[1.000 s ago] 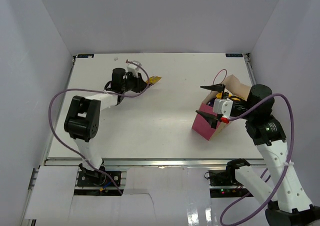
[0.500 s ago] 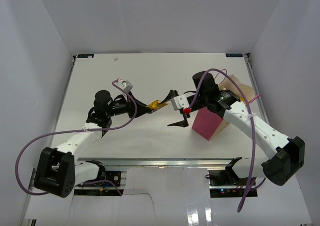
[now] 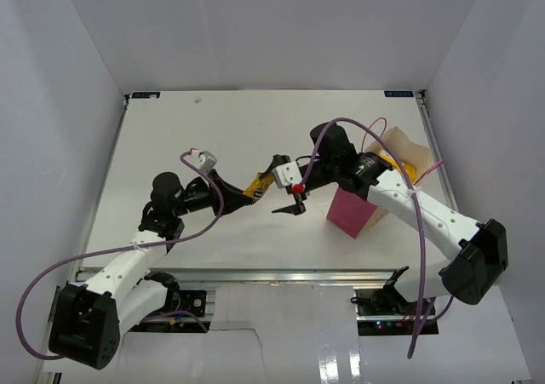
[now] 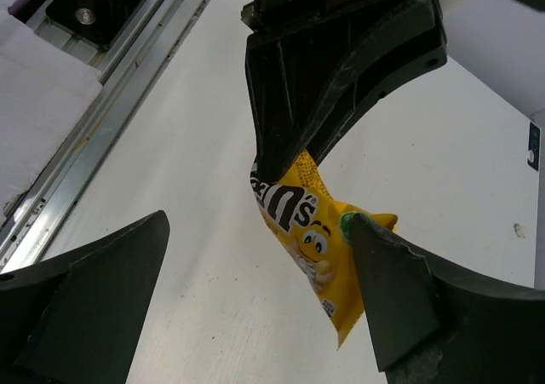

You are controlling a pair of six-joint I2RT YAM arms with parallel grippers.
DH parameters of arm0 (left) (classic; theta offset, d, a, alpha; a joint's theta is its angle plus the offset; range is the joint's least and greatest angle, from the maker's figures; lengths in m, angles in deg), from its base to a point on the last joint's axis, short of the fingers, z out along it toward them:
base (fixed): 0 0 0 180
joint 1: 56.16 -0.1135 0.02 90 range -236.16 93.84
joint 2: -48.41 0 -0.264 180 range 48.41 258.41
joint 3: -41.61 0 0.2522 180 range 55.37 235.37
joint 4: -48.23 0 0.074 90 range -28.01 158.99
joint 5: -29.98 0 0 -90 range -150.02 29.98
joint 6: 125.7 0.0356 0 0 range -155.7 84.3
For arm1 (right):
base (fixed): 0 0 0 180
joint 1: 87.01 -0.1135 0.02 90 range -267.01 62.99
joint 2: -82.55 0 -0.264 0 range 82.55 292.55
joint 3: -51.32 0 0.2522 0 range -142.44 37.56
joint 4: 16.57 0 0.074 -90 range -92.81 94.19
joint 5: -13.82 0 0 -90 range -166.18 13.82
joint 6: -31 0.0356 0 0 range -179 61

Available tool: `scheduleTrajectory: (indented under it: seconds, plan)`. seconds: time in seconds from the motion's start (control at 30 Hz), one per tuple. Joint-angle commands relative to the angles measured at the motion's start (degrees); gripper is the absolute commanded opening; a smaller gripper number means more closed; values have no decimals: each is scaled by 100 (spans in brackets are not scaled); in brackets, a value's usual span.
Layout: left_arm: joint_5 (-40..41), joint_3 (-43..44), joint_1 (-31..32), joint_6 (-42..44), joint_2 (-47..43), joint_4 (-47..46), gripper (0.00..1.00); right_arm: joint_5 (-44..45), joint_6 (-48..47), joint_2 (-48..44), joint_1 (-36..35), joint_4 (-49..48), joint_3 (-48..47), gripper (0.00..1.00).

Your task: Place the snacks into the paper bag

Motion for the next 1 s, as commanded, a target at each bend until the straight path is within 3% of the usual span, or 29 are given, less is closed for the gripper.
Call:
scheduleTrajectory:
  seconds: [0.0,0.1,0.27,0.57,0.67,0.8,0.83,0.9,0.97]
  plan:
    - [-75,-106,54,-103,-135,-122,0,-584,-261,-365,-18,6,-452,93]
    - [-118,-89,54,-138,-21,-122,0,-796,-124,-454,-18,-71,-506,93]
    - [-136,-98,54,-121,-38,-122,0,477,704,-349,-26,-1056,38,97]
    - [-180,-115,54,-200,-362,-122,0,1155,564,327,-79,-643,-66,93]
    - [-154,-159,54,-244,-442,-122,0,1032,450,433,-88,-565,-146,86]
    - [-31,-177,54,-322,-556,-122,0,690,178,469,-88,-196,-365,61]
    - [4,-177,54,-384,-574,-122,3,541,142,443,-88,-126,-383,50]
    - [83,-116,54,-411,-565,-122,6,225,-6,346,-97,103,-427,40]
    - [101,-45,54,-419,-530,-122,7,57,-42,206,-88,243,-436,38]
